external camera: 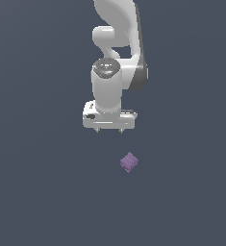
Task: Pick up the object and move it to a goal position.
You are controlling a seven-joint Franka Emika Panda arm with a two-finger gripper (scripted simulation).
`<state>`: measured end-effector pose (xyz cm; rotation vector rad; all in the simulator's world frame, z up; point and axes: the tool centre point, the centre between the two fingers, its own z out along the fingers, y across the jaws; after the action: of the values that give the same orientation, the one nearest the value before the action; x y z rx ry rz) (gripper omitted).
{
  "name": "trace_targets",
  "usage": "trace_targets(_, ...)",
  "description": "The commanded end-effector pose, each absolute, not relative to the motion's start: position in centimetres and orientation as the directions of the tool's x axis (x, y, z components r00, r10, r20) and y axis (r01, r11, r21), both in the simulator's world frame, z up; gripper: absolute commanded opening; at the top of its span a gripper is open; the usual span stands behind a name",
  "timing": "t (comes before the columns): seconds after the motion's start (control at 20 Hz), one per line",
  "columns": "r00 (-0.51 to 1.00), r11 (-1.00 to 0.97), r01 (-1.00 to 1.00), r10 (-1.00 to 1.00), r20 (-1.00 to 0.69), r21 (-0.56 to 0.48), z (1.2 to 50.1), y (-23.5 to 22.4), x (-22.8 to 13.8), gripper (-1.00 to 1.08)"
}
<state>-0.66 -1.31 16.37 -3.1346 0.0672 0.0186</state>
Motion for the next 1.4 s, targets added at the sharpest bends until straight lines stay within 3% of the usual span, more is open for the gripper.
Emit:
trace_targets(0.0,0.999,-0.999,-0.043,-0.043,-0.012,-0.006,16.4,-1.3,-0.7,1.0)
trace_targets(0.75,0.999,-0.999,-0.04,-0.039,-0.028,-0.029,16.2,1.8,-0.6,1.0)
trace_targets(1.35,0.982,-0.982,-0.187,-0.187,-0.029,-0.025,15.1,2.8,1.2,1.0)
